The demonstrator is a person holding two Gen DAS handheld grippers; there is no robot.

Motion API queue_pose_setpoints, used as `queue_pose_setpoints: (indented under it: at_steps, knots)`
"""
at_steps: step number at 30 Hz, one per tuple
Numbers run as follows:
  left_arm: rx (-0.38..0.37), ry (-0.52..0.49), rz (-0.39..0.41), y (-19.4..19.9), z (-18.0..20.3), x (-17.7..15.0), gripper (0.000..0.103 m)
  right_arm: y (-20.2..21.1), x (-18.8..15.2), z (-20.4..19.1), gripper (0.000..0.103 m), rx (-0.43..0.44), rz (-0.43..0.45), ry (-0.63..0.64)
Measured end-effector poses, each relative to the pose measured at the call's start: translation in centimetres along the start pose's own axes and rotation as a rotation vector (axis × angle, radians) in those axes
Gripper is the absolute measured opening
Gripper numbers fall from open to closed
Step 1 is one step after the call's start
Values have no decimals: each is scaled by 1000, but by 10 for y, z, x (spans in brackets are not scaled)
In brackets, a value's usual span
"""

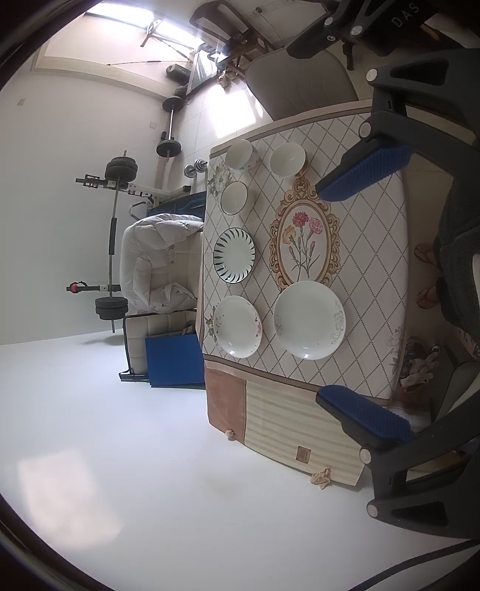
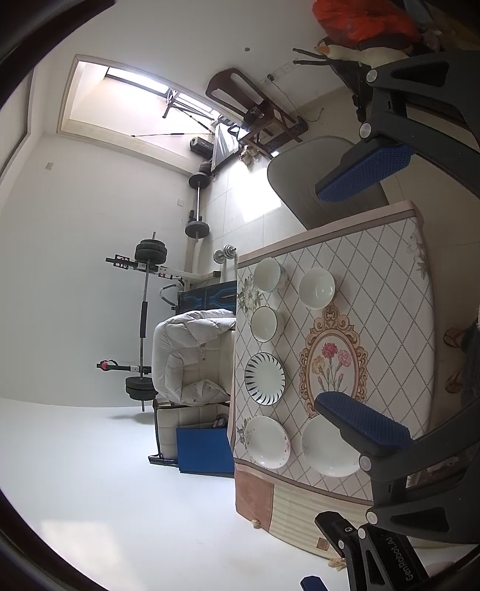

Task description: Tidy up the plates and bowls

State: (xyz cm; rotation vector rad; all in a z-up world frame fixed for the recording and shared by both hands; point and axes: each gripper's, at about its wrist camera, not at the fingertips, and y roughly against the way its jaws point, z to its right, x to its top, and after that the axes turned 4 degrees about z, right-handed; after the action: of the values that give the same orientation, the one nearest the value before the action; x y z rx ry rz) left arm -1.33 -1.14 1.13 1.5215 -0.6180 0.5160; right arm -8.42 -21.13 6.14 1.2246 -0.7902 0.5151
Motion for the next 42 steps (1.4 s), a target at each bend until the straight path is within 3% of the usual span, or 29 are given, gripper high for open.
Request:
queue_pose_setpoints:
  at_steps: [42]
  knots:
    - [-2,-3,5,1,0,13,101,-3,5,3,103,-1,-11,-8]
